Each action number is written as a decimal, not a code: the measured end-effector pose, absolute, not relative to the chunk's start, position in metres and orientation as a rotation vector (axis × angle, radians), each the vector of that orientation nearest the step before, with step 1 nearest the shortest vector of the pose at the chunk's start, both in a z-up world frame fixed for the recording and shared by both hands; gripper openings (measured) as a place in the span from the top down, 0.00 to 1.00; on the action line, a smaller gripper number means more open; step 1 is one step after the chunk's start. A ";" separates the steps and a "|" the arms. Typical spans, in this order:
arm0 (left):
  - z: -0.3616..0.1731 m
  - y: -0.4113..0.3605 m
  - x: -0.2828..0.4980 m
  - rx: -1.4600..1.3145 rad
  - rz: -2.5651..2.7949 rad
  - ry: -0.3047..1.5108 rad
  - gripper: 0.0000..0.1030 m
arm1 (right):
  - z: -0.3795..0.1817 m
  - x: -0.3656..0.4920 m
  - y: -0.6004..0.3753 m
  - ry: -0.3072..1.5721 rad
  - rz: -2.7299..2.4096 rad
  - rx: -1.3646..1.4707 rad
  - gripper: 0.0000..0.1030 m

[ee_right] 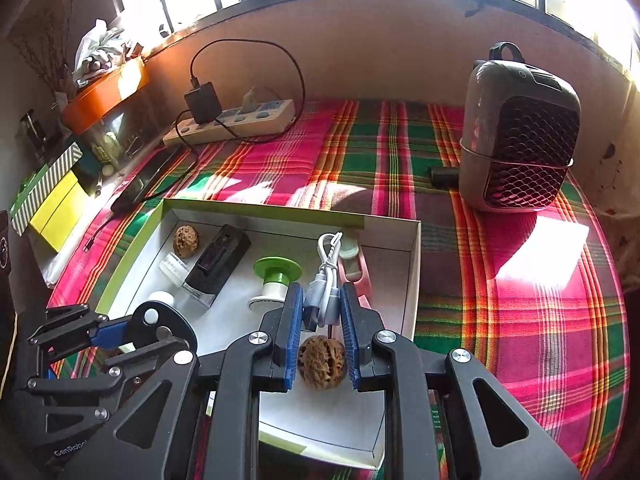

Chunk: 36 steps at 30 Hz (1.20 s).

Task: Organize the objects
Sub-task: 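Carry the black disc and white cable in both grippers over the tray, then lower the white cable into the tray with the right while the left lowers the disc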

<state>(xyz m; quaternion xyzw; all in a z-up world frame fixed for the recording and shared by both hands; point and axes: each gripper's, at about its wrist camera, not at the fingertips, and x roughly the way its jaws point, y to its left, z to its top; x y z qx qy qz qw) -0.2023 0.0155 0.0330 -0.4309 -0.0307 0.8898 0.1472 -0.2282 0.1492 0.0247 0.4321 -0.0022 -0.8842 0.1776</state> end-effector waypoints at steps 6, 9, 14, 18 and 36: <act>0.029 0.019 -0.209 -1.256 2.551 -0.081 0.76 | 0.021 -0.237 0.146 -0.009 -2.461 1.238 0.81; 0.027 0.021 -0.212 -1.261 2.543 -0.072 0.76 | 0.019 -0.240 0.143 0.004 -2.452 1.246 0.81; 0.023 0.022 -0.217 -1.285 2.534 -0.072 0.76 | 0.016 -0.247 0.139 0.041 -2.440 1.271 0.80; 0.021 0.023 -0.219 -1.297 2.524 -0.070 0.76 | 0.014 -0.250 0.140 0.047 -2.432 1.284 0.80; 0.017 0.023 -0.223 -1.330 2.495 -0.096 0.75 | 0.010 -0.256 0.134 0.081 -2.410 1.337 0.80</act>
